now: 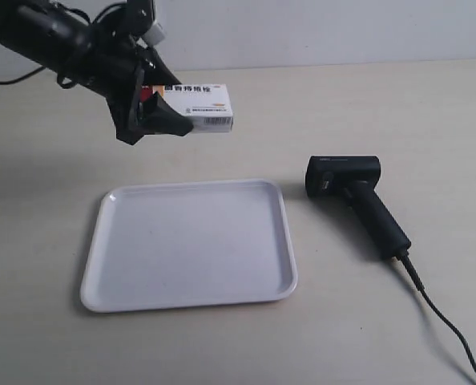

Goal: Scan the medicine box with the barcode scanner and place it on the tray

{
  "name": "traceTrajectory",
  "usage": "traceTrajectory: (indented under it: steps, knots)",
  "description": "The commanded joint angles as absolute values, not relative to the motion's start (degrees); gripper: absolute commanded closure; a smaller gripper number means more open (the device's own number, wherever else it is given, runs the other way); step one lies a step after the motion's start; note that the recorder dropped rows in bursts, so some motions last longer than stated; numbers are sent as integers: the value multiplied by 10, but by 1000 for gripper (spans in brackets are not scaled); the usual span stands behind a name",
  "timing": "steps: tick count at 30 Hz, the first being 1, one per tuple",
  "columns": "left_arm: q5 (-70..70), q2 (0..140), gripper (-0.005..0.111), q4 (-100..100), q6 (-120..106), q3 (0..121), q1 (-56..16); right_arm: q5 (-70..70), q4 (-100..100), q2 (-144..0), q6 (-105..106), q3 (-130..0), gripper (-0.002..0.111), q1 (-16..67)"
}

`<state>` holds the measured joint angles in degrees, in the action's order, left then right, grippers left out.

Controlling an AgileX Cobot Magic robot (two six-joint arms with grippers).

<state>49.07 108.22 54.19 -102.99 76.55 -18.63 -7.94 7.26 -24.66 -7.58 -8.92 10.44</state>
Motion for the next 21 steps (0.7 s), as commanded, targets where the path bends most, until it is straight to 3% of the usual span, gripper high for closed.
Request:
traceTrajectory:
  steps: [1,4,7,10,14,19,21]
  knots:
    - [430,928,91,645,-1134,617,-234,4,17,-499,-106,-186,108,114]
    - [372,853,91,664,-1164,531,-246,16,9,-671,-99,-241,100,159]
    - [375,818,91,664,-1171,476,-245,16,9,-795,-67,-295,81,200]
    - [372,821,91,661,-1171,452,-245,16,9,-887,-53,-344,53,221]
    - [364,848,91,656,-1174,442,-245,16,0,-984,-14,-393,3,240]
    - [339,883,91,658,-1182,442,-245,-25,-5,-1049,6,-423,13,240]
    - [323,894,91,658,-1182,442,-245,-33,-7,-1060,19,-429,27,240]
